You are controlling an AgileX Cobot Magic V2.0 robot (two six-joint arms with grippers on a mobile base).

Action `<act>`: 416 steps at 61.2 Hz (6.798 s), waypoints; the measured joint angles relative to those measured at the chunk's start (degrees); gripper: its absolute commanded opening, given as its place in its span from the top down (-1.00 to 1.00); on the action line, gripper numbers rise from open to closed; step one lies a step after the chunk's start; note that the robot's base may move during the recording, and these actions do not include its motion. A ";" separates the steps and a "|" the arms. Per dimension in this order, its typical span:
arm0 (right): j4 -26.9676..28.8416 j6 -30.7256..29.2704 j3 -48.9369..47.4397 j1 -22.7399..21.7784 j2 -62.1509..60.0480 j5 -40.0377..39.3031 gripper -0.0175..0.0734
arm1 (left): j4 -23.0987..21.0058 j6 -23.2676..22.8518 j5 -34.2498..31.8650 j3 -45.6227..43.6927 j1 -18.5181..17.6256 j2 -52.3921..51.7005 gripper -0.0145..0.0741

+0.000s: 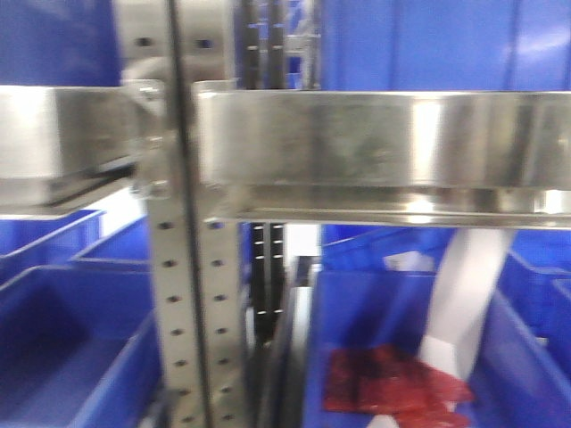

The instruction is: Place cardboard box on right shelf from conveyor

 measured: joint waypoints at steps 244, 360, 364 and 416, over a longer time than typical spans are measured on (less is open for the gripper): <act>16.77 -89.77 -25.59 -0.64 75.96 -14.66 -0.16 | 0.00 0.00 0.00 0.00 0.74 0.00 0.94; 8.79 -0.69 2.72 -0.64 20.41 -12.67 0.49 | 0.00 0.00 0.00 0.00 0.74 0.00 0.94; 8.79 -0.69 3.68 -0.64 19.12 -12.67 0.49 | 0.00 0.00 0.00 0.00 0.74 0.00 0.94; 12.18 -7.23 7.54 -5.17 12.38 -12.82 0.49 | 0.00 0.00 0.00 0.00 0.74 0.00 0.94</act>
